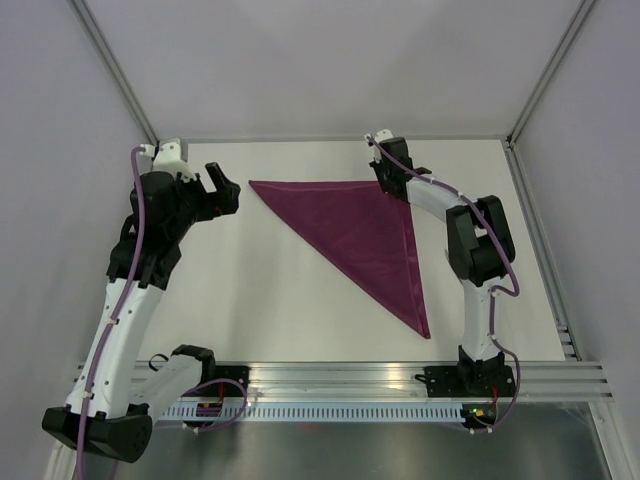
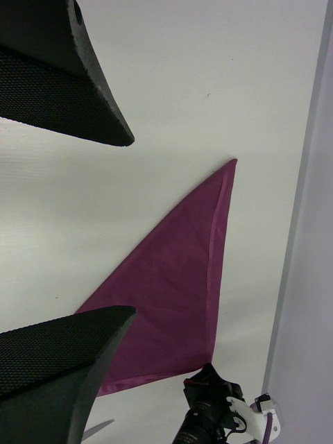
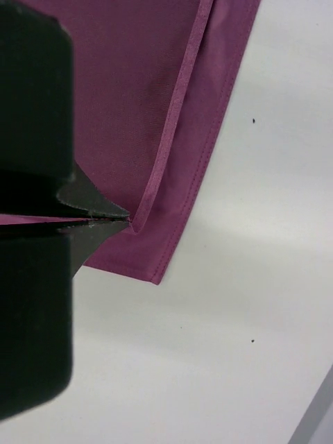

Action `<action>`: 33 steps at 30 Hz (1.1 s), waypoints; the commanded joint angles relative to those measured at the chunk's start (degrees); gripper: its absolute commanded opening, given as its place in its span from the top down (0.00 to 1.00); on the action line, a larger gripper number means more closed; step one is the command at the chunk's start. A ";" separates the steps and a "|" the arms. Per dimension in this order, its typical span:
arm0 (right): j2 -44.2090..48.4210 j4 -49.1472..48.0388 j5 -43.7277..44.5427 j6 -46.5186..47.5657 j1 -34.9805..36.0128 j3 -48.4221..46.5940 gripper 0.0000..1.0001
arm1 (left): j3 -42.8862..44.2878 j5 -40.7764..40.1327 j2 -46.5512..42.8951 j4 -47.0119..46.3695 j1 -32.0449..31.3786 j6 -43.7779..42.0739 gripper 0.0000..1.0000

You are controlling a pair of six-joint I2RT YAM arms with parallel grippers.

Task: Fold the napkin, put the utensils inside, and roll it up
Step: Fold the napkin

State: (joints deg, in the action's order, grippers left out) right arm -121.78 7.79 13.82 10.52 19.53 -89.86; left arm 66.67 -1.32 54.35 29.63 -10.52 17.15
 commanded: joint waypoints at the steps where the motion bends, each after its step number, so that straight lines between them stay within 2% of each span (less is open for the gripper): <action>1: -0.57 0.38 0.77 -0.94 -0.90 -2.59 0.99 | -0.14 0.71 0.32 -2.38 -0.11 1.31 0.00; 33: -4.17 0.38 0.24 -0.68 -4.15 -5.85 1.00 | -0.23 0.80 2.52 -3.26 -0.11 1.40 0.00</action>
State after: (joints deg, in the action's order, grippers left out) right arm -125.25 8.14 13.56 9.85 15.68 -93.58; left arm 66.37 -1.32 56.64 28.58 -10.52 17.15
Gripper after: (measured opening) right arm 0.006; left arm 0.993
